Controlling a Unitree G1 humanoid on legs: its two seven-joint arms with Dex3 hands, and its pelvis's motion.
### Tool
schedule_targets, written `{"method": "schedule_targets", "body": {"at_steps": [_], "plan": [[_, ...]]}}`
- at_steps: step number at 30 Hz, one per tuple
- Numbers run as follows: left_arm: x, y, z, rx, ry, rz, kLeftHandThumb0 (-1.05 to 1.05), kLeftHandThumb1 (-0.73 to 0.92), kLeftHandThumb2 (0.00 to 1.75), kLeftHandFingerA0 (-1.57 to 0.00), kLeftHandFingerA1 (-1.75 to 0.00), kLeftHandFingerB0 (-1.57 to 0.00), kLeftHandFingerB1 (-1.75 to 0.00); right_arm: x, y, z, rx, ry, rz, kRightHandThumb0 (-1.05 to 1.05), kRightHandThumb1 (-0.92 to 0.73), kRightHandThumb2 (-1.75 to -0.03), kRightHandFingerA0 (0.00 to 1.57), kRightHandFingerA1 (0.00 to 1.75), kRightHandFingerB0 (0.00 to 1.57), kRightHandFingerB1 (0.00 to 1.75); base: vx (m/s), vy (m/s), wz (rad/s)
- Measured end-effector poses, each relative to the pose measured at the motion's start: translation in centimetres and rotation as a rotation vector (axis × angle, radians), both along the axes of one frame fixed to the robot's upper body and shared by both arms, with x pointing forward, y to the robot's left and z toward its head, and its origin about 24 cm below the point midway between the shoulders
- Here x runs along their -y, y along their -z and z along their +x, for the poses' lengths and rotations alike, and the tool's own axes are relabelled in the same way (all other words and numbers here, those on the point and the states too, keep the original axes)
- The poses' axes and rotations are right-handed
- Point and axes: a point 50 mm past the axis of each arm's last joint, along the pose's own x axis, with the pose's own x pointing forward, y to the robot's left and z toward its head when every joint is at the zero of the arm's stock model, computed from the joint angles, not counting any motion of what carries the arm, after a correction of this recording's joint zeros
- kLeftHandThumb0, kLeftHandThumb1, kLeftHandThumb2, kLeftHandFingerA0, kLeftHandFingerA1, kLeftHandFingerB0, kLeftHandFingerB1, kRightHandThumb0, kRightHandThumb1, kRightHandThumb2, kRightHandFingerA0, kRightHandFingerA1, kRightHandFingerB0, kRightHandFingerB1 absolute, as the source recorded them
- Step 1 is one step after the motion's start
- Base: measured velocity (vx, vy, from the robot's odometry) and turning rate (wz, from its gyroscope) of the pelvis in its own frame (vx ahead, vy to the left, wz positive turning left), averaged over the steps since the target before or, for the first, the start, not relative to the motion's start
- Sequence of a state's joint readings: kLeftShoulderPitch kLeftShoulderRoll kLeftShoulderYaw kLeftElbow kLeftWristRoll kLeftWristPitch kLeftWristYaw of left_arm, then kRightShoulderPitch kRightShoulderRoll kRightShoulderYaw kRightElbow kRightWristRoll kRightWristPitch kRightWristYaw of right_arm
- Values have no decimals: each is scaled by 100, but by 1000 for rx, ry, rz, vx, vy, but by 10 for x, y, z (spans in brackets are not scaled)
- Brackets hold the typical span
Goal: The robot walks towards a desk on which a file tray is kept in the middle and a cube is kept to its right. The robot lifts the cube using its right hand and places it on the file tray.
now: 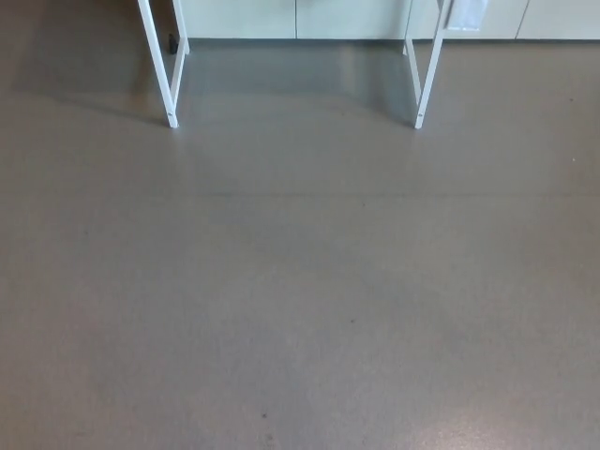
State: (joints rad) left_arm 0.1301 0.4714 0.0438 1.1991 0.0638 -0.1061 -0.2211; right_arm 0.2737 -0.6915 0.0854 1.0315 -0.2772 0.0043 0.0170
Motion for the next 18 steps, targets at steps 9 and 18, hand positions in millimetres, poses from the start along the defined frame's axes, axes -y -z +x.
{"method": "schedule_targets", "body": {"at_steps": [9,18], "plan": [[0,-2,5,35,28,-42,-86,82,69,0,-76,0,-69,5,-4,4,10,-31,-20,-79,-59,-91,36,48,3,26,28,-2,3],[0,-3,4,29,42,-60,-86,62,115,0,-62,-22,-70,7,-5,3,5,-50,-30,-81,-59,-90,34,47,4,25,-27,14,-4]]}}
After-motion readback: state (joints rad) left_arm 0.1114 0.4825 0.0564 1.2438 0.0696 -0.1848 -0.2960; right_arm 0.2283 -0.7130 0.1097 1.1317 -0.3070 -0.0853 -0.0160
